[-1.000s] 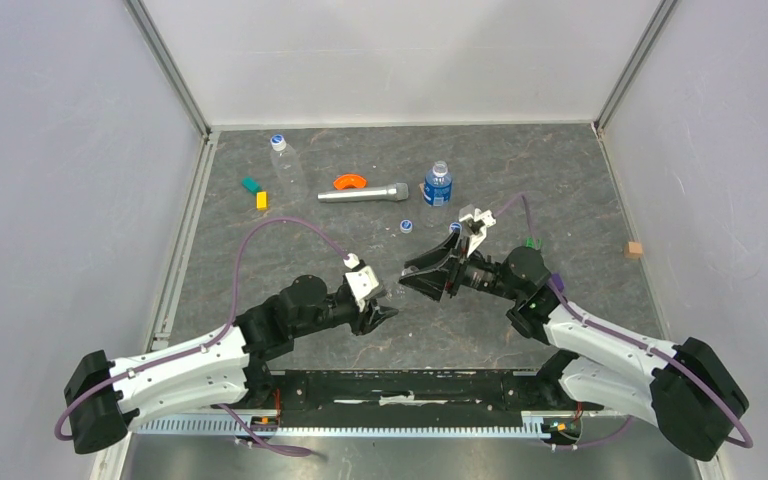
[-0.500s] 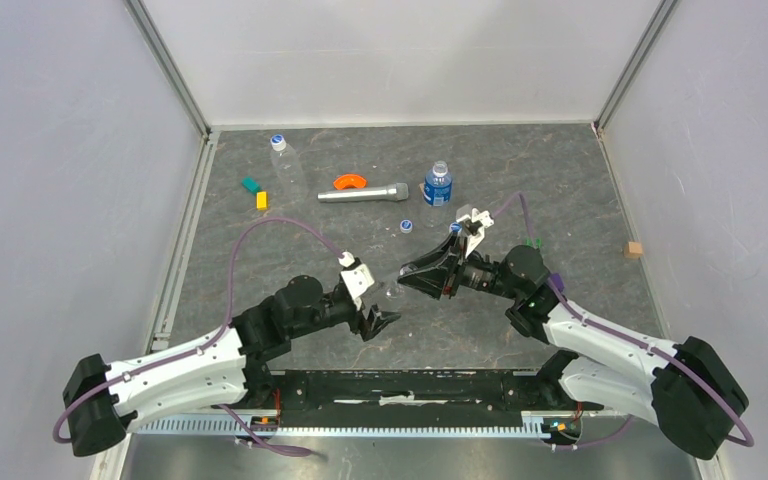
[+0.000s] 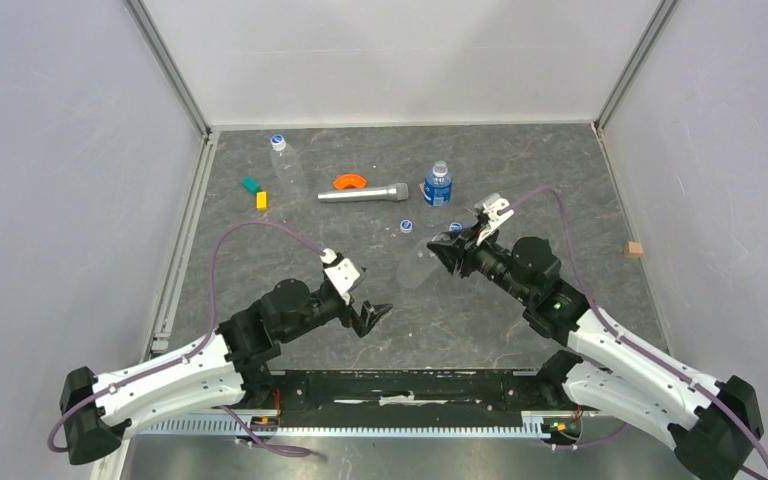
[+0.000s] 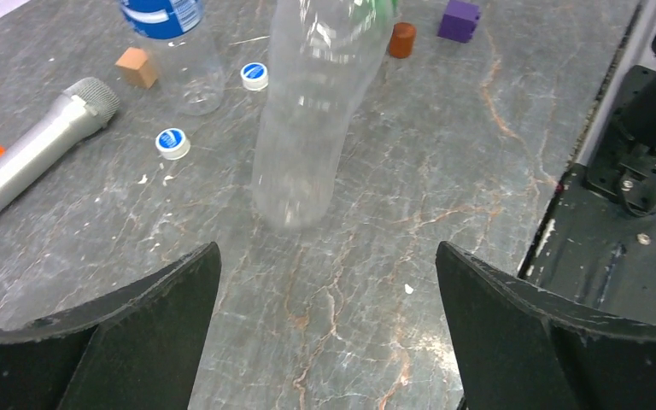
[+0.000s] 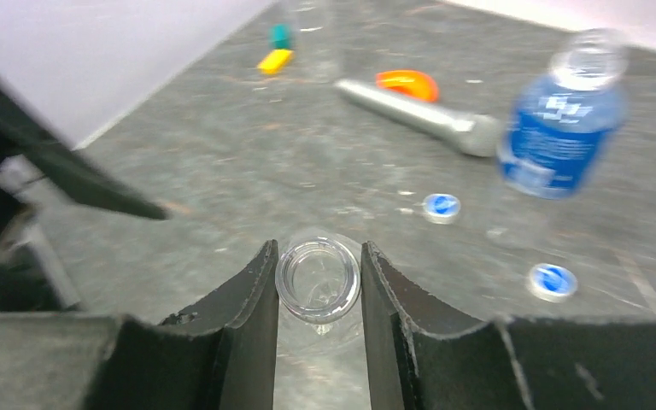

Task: Unscrew the bottle caps
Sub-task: Place the plastic bottle at the center of the board.

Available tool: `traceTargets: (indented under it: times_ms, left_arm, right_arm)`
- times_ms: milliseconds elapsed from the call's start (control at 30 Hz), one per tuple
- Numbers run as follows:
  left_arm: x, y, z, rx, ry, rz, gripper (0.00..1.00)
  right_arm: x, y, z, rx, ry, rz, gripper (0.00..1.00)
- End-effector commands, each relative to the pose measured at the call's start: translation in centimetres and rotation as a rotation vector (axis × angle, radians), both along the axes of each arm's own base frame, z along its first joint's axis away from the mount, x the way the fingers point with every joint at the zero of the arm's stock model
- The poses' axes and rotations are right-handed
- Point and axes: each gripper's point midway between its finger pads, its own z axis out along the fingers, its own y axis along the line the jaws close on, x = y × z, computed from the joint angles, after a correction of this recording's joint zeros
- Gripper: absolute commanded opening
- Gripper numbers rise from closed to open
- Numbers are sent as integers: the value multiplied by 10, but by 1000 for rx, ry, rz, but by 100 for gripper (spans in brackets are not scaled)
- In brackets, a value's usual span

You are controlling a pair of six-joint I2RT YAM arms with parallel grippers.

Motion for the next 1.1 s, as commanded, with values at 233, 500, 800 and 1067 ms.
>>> traceTargets:
  times_ms: [233, 500, 800, 1067]
  left_arm:
    - [14, 22, 8, -36, 13, 156, 100]
    - [11, 24, -1, -13, 46, 154, 100]
    - [9, 29, 2, -12, 48, 162, 100]
    - [7, 34, -1, -16, 62, 174, 100]
  right_arm:
    - [66, -107, 31, -327, -131, -614, 9]
    - [121, -124, 31, -242, -83, -623, 5]
    - [175, -115, 24, -198, -59, -614, 5]
    - [206, -102, 2, -235, -7, -576, 9]
